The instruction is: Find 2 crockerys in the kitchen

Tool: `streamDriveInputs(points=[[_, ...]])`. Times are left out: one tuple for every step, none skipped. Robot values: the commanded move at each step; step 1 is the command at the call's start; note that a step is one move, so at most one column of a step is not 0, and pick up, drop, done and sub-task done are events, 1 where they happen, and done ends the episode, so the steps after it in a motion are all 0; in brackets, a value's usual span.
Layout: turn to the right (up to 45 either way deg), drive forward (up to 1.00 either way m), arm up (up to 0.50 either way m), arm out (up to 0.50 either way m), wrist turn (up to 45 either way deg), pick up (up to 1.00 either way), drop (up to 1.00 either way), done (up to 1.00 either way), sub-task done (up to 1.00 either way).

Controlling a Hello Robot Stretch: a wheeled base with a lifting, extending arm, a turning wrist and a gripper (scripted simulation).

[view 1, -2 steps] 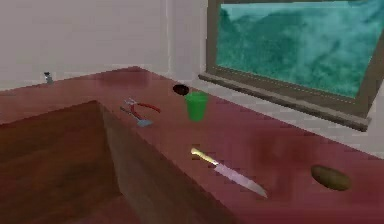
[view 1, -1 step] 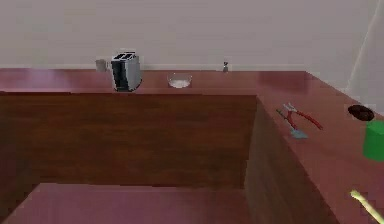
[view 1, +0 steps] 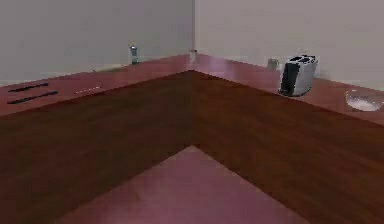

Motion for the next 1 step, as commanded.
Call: streamDriveInputs(points=[[-42.0,0.00,0.00,0.00,0.0,0.00,0.00,0.00,0.00]])
